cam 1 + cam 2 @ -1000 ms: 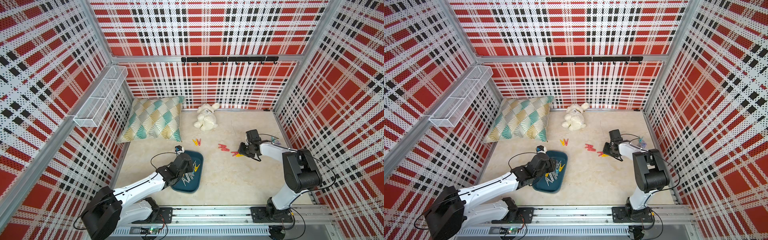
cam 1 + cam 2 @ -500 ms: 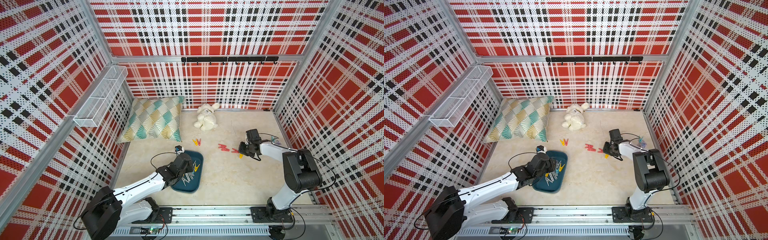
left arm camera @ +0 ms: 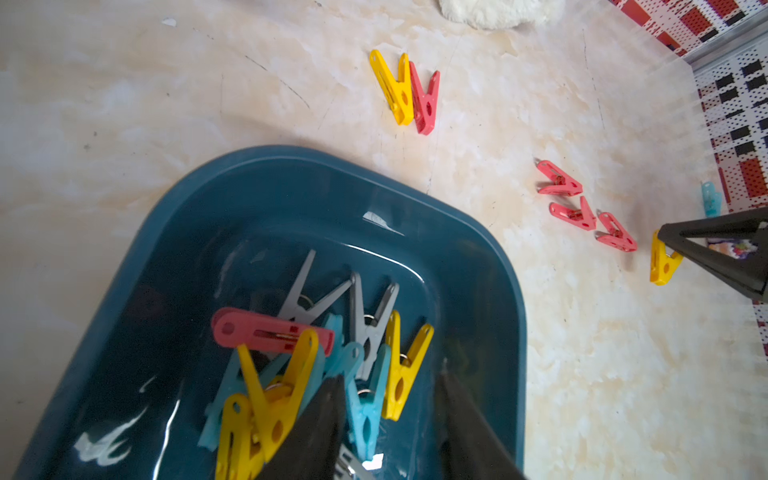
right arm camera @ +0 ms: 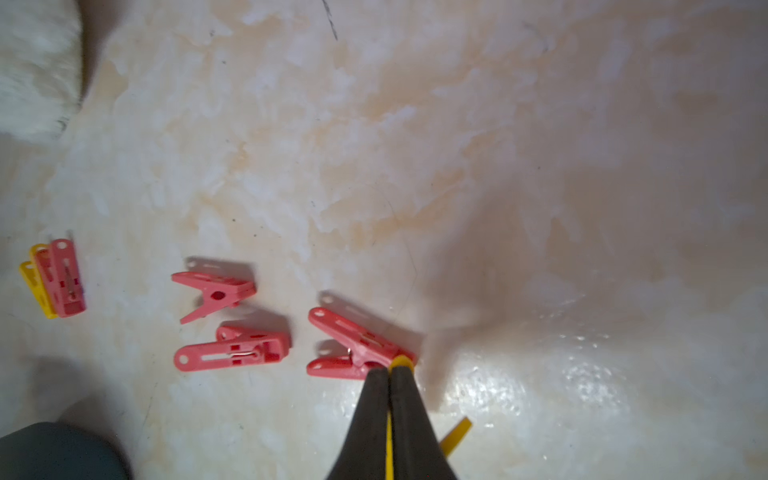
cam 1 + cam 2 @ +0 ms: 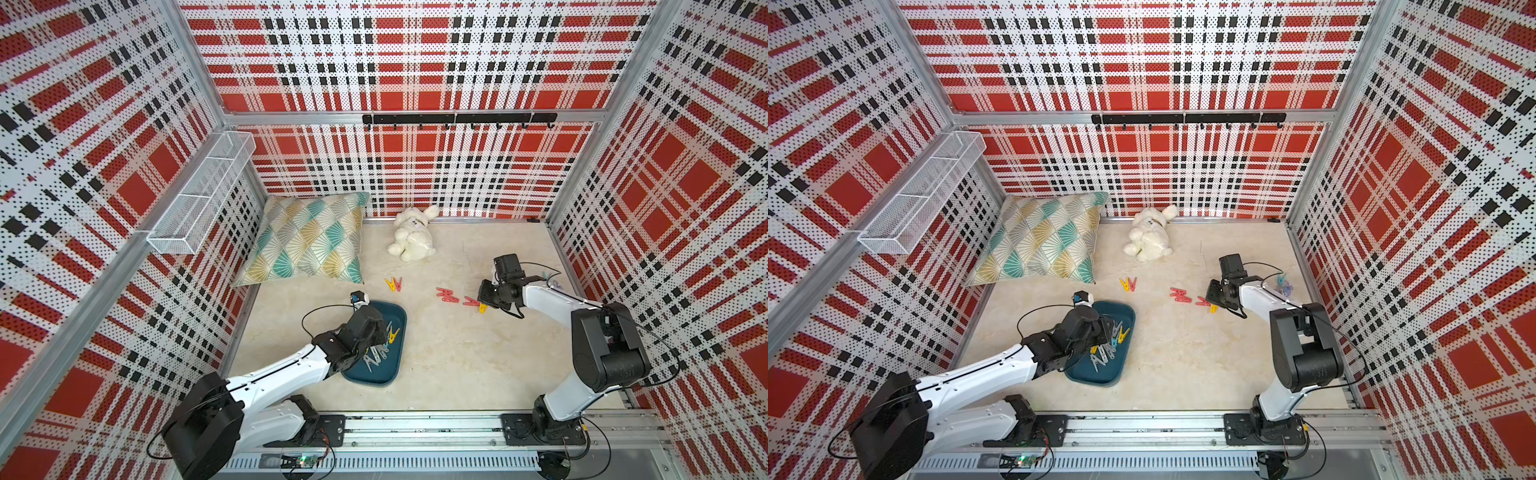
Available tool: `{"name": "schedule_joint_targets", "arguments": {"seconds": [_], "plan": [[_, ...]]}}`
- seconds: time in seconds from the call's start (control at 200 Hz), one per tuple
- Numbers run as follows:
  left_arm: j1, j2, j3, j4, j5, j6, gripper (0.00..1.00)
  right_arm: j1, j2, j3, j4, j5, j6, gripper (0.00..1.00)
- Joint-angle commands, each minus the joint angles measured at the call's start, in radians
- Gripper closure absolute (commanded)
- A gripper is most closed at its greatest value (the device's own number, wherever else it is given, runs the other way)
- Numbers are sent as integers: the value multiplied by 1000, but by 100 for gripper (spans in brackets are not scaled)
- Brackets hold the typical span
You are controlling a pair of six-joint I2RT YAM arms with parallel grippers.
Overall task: Put the clothespins into the storage box
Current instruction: Pick up the clothespin from the center of the board, then place the clothespin in the storage box.
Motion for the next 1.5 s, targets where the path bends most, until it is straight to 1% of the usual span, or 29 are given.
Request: {"name": "schedule_joint_targets", "arguments": {"seconds": [0.0,0.135,0.21,0.366,0.531,0.732,0.847,1.253,1.498], "plan": [[-15,-23,50,70,43,36,57,-5,-61,27,-14,-57,8,91],[-16,-21,55,179,136,42,55,12,-103,41,-8,-123,37,91],[-16,-4,57,238,184,38,54,39,-120,55,-8,-147,57,91],[-15,48,57,362,284,10,53,125,-133,92,7,-189,109,91],[-16,81,36,487,364,-37,53,215,-123,121,73,-260,189,91],[-16,81,16,534,386,-66,52,316,-101,171,128,-301,257,90],[-14,63,0,553,391,-81,51,351,-88,198,145,-320,280,90],[51,2,-83,679,462,-162,50,404,-91,215,195,-368,340,87],[78,-14,-113,763,502,-210,49,439,-86,220,208,-370,357,87]]}}
